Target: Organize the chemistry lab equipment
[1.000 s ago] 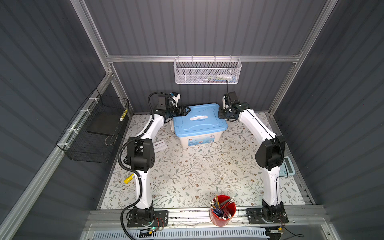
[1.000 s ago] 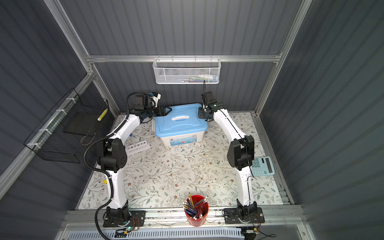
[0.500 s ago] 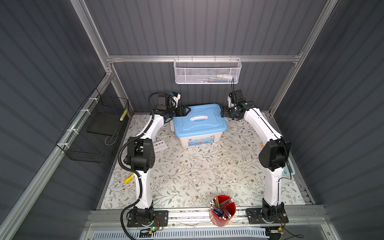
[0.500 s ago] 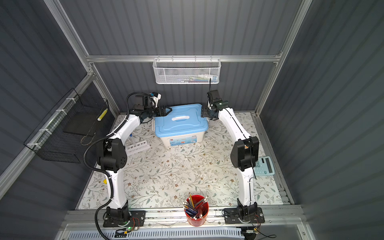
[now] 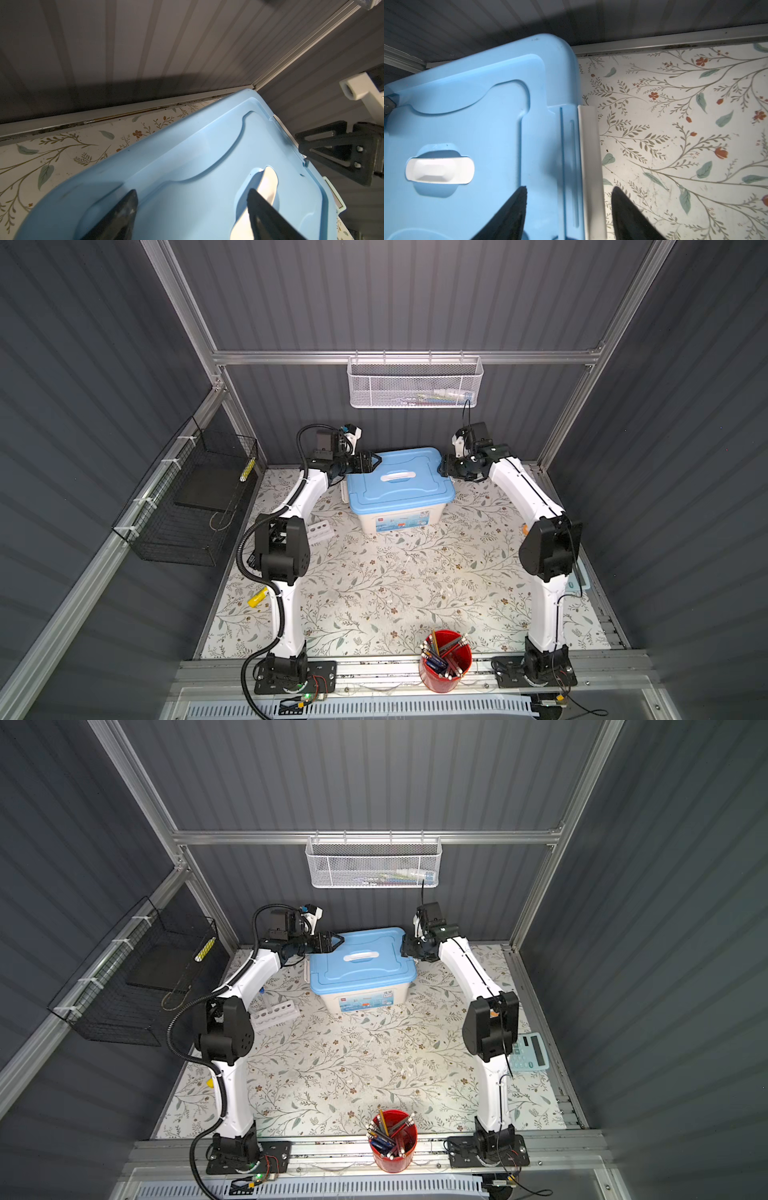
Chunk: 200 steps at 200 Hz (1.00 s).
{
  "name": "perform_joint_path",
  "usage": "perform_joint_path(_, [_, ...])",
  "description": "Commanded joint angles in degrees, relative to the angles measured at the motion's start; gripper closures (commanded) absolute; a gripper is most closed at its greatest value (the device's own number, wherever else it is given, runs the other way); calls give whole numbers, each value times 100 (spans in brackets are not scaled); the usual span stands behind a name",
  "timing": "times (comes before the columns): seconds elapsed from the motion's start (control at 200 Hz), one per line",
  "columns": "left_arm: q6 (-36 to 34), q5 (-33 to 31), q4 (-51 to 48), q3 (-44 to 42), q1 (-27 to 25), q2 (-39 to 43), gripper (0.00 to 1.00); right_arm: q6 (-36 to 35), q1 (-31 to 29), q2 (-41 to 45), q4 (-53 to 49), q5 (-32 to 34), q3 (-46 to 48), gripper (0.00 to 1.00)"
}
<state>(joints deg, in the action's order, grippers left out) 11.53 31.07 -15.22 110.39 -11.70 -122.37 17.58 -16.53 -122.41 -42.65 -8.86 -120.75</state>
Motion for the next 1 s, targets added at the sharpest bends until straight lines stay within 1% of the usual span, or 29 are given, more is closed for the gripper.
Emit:
perform_joint_path(0.0, [-54, 143, -497, -132, -113, 125, 18, 8, 19, -169, 62, -125, 46, 35])
perform_joint_path(0.095, [-63, 143, -499, -132, -113, 125, 18, 20, 43, -182, 116, -146, 112, 35])
perform_joint_path(0.24, [-72, 149, -512, -116, -113, 125, 18, 2, 63, -269, 111, -150, 87, 29])
perform_joint_path(0.4, [-71, 146, -530, -96, -113, 117, 18, 8, 89, -364, 143, -242, 104, 30])
perform_joint_path(0.44, [-79, 142, -534, -88, -113, 109, 18, 16, 98, -379, 153, -256, 113, 32])
perform_joint_path(0.61, [-96, 145, -578, -27, -113, 76, 18, 61, 98, -320, 236, -326, 215, 44])
perform_joint_path(0.68, [-87, 145, -574, -17, -113, 64, 18, 74, 98, -276, 259, -318, 284, 50])
perform_joint_path(0.755, [-89, 153, -567, -9, -113, 59, 18, 87, 98, -224, 280, -314, 357, 54])
perform_joint_path(0.996, [-70, 197, -509, -35, -113, 51, 18, -31, -77, -262, 19, 274, 323, 64])
